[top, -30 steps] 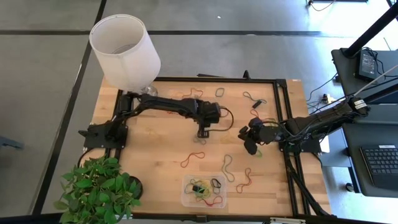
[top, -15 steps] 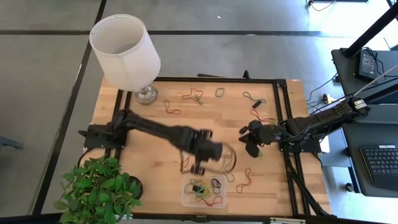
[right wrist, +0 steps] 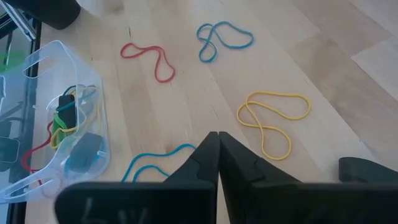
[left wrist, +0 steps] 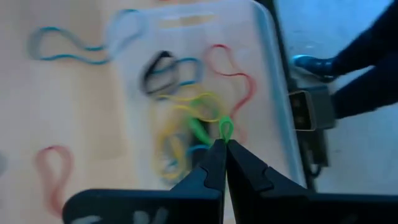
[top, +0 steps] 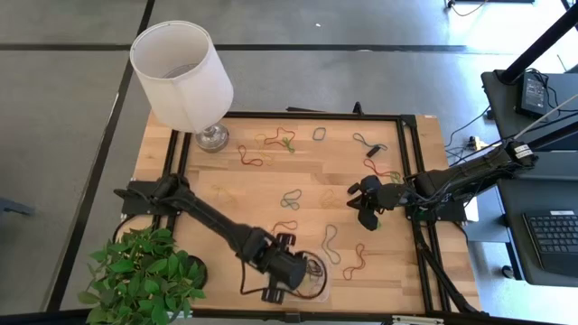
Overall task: Pick and place rubber bands into bin
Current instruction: Put the green rubber band into the transparent bin, then put the yellow rubber band into the transparent bin
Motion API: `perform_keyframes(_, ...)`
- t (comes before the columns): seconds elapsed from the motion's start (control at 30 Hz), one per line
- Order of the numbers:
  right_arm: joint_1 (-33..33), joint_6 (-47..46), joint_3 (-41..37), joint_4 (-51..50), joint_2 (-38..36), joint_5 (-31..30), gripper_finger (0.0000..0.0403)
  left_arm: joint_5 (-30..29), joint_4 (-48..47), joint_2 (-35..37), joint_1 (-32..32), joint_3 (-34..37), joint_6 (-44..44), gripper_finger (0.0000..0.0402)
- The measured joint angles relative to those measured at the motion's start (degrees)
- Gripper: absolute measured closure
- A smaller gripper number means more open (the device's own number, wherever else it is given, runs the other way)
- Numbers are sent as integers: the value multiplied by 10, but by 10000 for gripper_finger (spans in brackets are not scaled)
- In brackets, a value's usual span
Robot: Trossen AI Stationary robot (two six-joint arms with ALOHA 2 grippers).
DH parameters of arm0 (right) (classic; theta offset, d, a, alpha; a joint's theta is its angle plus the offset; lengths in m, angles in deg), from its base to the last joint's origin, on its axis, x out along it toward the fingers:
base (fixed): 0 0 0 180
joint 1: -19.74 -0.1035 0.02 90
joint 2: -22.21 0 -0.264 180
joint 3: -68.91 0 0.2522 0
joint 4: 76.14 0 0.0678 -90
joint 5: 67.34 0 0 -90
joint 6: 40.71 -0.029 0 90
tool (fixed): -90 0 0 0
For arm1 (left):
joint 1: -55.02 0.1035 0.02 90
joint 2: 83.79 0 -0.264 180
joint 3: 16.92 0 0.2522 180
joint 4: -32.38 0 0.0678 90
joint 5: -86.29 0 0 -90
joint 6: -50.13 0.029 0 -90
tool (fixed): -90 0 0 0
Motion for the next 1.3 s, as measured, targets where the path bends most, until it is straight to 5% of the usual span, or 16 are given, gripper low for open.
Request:
perform_keyframes(0.47, 0, -1, 0, -5, 0, 9, 389, 16, 93, 0, -41, 121, -1, 399)
perform_keyframes(1.3, 0, -2, 0, -19, 0, 9, 389, 11, 116, 0, -24, 115, -23, 313)
